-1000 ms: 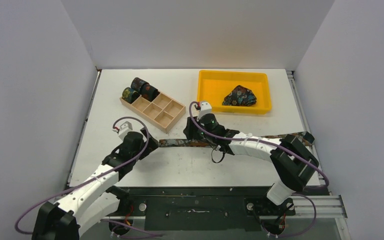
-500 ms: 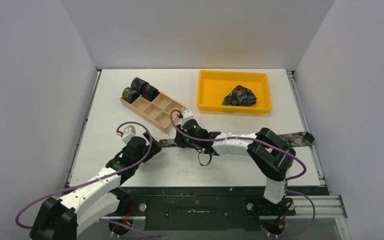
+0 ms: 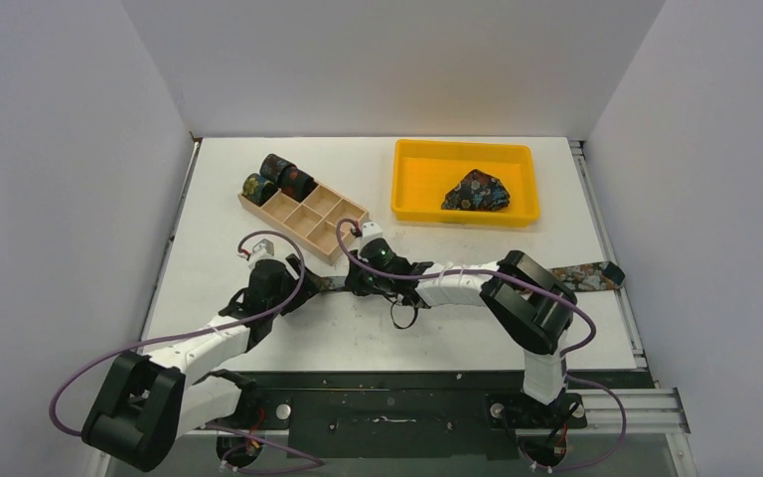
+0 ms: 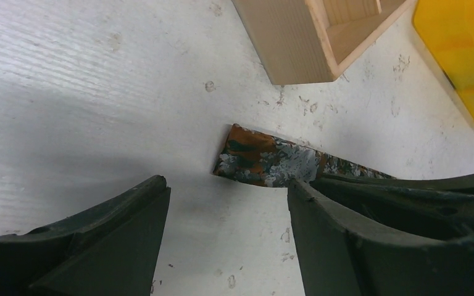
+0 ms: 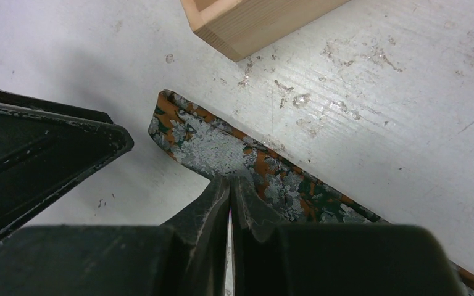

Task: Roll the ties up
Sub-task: Roll the tie at the center of the board.

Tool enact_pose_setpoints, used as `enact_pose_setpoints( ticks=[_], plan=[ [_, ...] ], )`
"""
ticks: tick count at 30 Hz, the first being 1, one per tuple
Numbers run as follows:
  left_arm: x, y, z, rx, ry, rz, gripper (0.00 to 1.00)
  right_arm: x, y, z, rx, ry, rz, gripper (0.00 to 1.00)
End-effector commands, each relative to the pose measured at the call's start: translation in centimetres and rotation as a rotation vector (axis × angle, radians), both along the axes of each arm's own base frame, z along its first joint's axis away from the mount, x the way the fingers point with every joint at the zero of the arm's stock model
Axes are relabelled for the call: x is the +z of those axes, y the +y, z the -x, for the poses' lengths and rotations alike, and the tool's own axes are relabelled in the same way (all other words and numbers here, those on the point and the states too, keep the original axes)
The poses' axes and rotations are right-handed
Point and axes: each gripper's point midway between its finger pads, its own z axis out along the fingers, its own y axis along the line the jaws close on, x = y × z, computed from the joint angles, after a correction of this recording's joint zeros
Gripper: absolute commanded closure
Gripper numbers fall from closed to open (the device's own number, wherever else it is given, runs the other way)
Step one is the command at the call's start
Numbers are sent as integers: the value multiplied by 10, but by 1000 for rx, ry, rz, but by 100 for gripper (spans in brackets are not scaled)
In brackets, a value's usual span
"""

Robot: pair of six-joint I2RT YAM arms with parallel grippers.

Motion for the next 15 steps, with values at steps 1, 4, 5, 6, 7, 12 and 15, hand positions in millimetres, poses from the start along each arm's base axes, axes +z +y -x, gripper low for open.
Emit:
enact_pose_setpoints(
  ticks=[1, 4, 5, 6, 7, 12, 15],
  plan=[
    [16, -17, -15, -72, -82, 53, 32, 3, 10, -11, -18, 1, -48, 95],
    [9, -17, -15, -76, -64, 45, 33, -5, 6, -12, -32, 23, -45, 95],
    [7, -17, -15, -77, -58, 44, 33, -8, 4, -13, -35, 30, -44, 95],
    [6, -17, -15, -78, -57, 42, 33, -10, 2, -14, -40, 36, -42, 95],
    [5, -16, -15, -77, -55, 42, 33, -13, 1, -14, -44, 43, -41, 95],
    [-1, -14, -16, -79, -49, 39, 35, -22, -6, -16, -65, 84, -54, 95],
    [-3, -14, -19, -80, -54, 43, 36, -26, -9, -16, -70, 104, -60, 95]
  ],
)
